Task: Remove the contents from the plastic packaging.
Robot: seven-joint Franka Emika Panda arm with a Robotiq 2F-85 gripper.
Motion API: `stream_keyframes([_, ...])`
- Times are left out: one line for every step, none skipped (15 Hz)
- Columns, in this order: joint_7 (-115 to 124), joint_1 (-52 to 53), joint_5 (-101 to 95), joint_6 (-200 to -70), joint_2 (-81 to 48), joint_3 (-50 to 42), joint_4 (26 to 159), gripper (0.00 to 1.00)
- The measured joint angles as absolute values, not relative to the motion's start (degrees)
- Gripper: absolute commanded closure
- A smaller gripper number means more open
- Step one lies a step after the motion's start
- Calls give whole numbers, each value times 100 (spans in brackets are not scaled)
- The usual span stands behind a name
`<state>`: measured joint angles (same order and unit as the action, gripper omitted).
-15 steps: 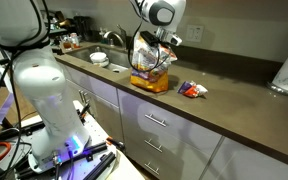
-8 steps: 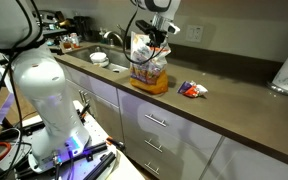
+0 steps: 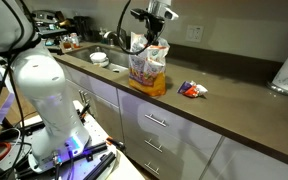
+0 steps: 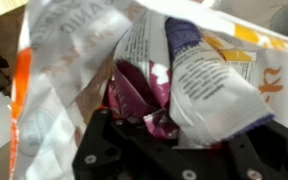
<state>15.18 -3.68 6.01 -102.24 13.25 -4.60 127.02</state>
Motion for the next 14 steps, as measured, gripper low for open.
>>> stream_keyframes([1584,-370,561,-10181,1415,-447,12702,100])
stream_keyframes([1655,-372,500,-10153,1508,-432,12704,100])
stream_keyframes([1724,-376,436,-10142,1594,-416,12705,100])
stream_keyframes([1775,-383,362,-10142,1679,-401,12706,100])
stream_keyframes([1825,-397,298,-10142,1759,-387,12706,100])
stream_keyframes([1854,-422,245,-10142,1836,-371,12706,100])
stream_keyframes([1863,-442,197,-10142,1907,-366,12706,100])
stream_keyframes([1867,-459,146,-10142,1971,-366,12706,100])
stream_keyframes([1871,-485,92,-10142,2031,-364,12706,100])
stream_keyframes([1875,-515,21,-10142,2086,-360,12706,100])
stream_keyframes([1877,-536,-51,-10142,2137,-360,12706,100])
stream_keyframes([1877,-559,-103,-10143,2188,-358,12706,100])
stream_keyframes([1877,-584,-149,-10143,2238,-353,12705,100])
stream_keyframes([1877,-598,-191,-10144,2294,-351,12705,100])
